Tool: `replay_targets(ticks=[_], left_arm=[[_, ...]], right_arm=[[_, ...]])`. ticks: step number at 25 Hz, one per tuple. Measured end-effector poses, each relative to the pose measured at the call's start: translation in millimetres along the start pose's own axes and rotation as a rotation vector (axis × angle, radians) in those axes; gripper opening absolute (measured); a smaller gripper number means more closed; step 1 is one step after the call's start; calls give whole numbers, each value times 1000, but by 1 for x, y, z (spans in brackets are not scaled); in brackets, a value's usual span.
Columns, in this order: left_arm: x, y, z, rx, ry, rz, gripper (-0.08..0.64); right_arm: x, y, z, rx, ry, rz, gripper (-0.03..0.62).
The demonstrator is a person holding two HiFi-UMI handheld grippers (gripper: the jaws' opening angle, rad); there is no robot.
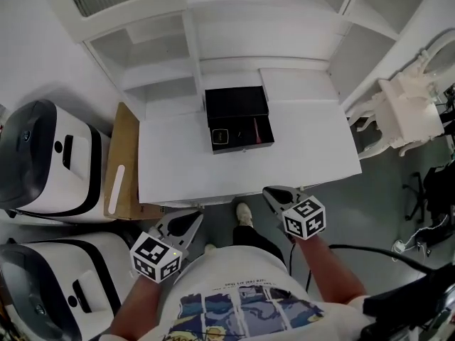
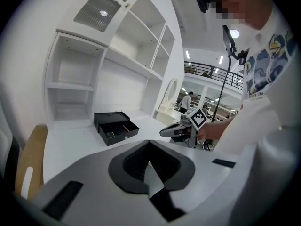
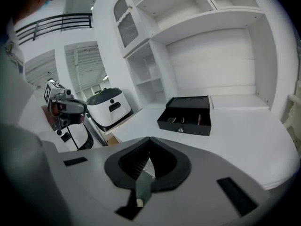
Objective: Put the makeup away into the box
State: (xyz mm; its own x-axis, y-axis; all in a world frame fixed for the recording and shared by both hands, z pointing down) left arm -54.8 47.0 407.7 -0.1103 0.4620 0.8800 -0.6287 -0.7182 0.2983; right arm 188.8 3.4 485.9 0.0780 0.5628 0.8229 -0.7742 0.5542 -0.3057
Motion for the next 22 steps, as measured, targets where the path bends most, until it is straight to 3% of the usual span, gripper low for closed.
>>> replay_targets(ticks=[10, 22], left_arm=[[35, -23, -61, 56, -17, 51, 14], [46, -31, -85, 68, -38, 59, 14]], right_arm=[[34, 87, -26, 22, -19, -43, 26], [38, 127, -30, -3, -22, -93, 25]])
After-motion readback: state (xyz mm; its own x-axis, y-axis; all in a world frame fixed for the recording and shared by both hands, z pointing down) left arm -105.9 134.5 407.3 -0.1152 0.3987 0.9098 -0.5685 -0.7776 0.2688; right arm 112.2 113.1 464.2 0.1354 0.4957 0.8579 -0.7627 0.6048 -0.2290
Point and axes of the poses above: the fingertips, and each gripper's own axes: z forward along the fingers, y to its left, x out of its underside, the point moved 5 cm from there along -z, backward along the fingers, and after that the axes turned 6 degrees about -y, right-handed, at the moved point
